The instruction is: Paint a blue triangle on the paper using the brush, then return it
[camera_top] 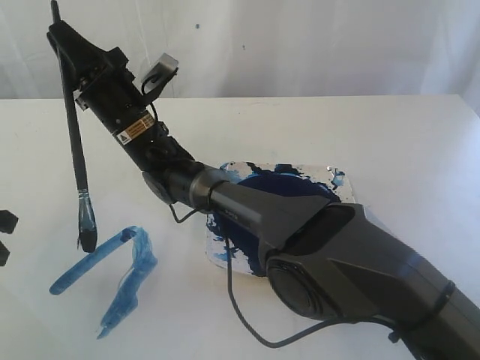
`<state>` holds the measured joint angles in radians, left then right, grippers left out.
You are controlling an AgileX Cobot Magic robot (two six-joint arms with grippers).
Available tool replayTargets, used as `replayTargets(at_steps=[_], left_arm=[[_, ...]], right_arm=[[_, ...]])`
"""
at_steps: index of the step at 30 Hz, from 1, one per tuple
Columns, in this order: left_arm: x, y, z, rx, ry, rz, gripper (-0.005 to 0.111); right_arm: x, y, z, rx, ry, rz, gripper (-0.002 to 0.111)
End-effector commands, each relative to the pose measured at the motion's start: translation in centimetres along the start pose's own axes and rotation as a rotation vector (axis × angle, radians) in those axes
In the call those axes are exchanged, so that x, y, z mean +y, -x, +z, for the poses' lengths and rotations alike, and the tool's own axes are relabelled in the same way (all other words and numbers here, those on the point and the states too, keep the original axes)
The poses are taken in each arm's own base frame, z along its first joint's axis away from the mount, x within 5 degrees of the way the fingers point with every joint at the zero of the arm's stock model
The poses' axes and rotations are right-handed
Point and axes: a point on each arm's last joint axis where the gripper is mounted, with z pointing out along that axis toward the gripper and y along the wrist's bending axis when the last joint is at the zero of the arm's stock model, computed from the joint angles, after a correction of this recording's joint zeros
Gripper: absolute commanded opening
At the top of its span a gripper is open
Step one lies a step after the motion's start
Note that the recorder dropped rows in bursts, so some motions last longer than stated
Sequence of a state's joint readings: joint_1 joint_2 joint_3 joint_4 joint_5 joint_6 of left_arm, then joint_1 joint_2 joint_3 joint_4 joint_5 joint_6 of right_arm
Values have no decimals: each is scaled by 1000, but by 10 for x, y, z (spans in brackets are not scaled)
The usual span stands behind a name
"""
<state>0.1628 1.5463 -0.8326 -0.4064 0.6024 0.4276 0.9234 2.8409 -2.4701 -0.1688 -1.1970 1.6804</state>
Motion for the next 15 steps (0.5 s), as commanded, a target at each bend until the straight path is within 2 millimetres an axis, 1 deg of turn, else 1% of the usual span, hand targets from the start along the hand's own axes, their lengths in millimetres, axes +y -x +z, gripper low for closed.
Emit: replayTargets(at_steps=[1,4,8,12,15], left_arm=[[-2,-17,0,-46,25,-34,0],[-4,-23,-6,-80,40,-28,0],[-7,-23,-14,-112,46,-14,0],[-8,-23,-15,-111,45,-14,0],[-6,-21,-15,-135,58,-47,0]], right_arm=[[9,12,5,-23,44,-5,0],[9,12,5,-22,45,17,0],[9,12,5,-15,44,19,0],[9,9,5,12,40,9,0],[9,7,5,36,37,-3,0]])
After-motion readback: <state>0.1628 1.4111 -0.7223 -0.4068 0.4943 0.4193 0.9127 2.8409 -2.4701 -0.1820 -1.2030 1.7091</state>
